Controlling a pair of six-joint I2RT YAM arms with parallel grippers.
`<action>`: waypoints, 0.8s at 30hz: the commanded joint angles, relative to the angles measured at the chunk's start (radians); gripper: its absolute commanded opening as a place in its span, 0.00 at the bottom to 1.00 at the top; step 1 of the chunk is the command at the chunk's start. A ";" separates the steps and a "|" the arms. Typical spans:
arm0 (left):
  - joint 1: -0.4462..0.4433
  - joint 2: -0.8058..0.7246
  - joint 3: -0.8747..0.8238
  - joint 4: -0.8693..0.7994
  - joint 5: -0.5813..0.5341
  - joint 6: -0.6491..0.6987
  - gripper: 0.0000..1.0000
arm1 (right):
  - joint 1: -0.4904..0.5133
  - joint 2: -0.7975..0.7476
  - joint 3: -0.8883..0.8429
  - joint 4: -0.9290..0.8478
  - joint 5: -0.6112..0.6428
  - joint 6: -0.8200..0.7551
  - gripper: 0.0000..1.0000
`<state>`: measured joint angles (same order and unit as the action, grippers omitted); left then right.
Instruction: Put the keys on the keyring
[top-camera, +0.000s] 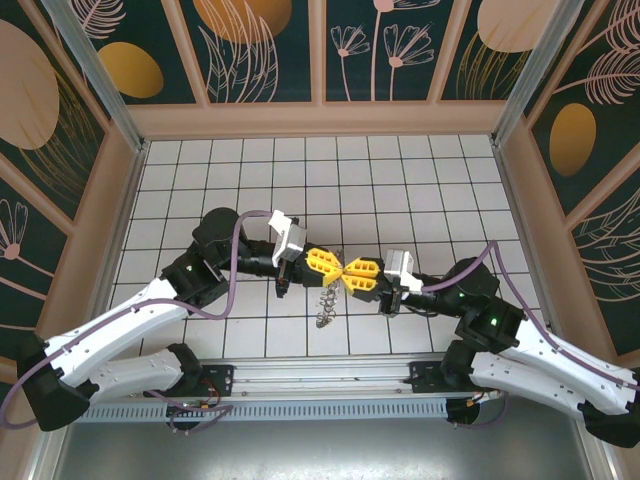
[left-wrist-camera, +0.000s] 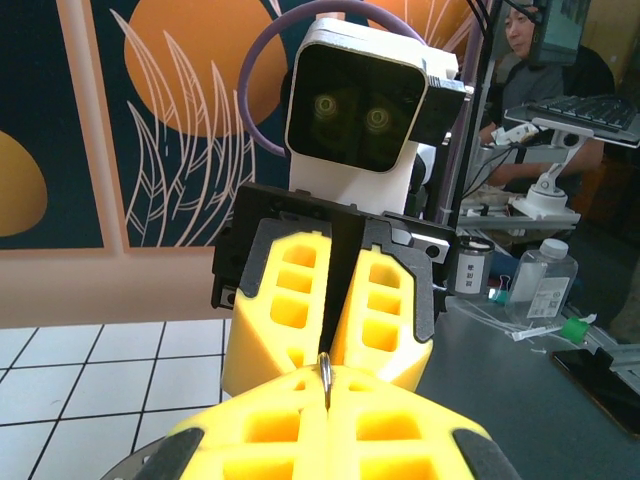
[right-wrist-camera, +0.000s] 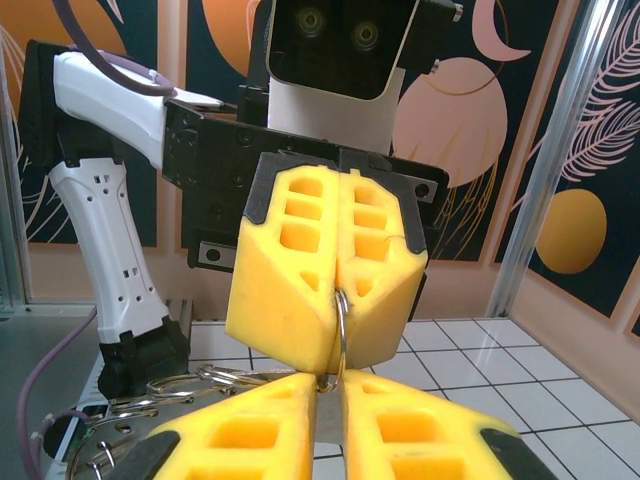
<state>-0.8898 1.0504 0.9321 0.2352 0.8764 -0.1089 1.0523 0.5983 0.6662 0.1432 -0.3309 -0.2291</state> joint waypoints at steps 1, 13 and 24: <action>-0.010 0.033 0.012 -0.031 0.046 0.011 0.00 | -0.006 0.009 0.006 0.122 0.023 0.009 0.14; -0.009 0.042 0.016 -0.059 0.037 0.009 0.00 | -0.066 0.020 0.040 0.064 0.027 0.065 0.00; -0.010 0.050 0.141 -0.412 -0.135 0.181 0.25 | -0.123 0.039 0.113 -0.100 -0.008 0.024 0.00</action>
<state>-0.8837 1.0843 1.0218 -0.0055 0.7715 -0.0063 0.9352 0.6373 0.7090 0.0257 -0.3573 -0.1856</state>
